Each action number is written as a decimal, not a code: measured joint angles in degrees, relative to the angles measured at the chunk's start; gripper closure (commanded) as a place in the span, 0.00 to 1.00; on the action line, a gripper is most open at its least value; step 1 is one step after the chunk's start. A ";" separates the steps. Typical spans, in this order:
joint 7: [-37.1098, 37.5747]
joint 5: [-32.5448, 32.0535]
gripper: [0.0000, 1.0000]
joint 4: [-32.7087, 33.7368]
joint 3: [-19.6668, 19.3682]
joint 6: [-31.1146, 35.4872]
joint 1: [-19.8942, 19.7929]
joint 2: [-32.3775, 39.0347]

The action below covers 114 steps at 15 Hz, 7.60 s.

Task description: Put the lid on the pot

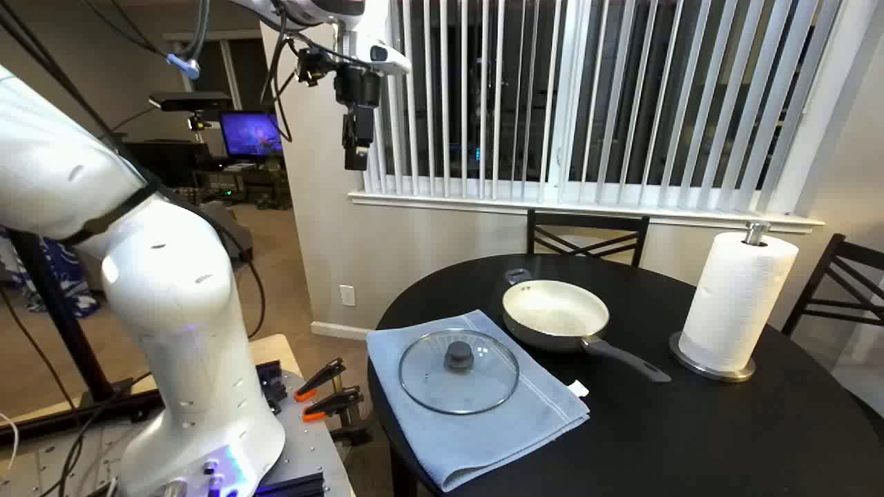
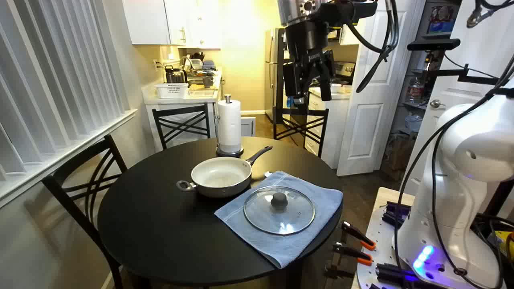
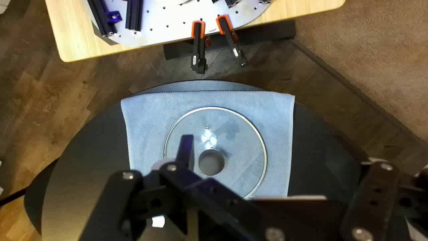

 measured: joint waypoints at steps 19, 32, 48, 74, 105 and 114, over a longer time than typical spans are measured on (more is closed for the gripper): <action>0.00 -0.35 0.00 -8.47 -4.32 15.56 -1.83 1.77; 1.12 -1.99 0.00 -22.43 -11.29 51.49 -7.70 23.23; 8.55 -11.37 0.00 -23.11 -13.67 59.95 -6.29 31.82; 3.36 3.68 0.00 -21.09 -17.45 86.91 0.35 51.58; 3.36 3.67 0.59 -20.55 -23.75 86.64 6.39 51.81; 3.36 3.50 0.67 -21.05 -24.41 86.60 7.06 50.78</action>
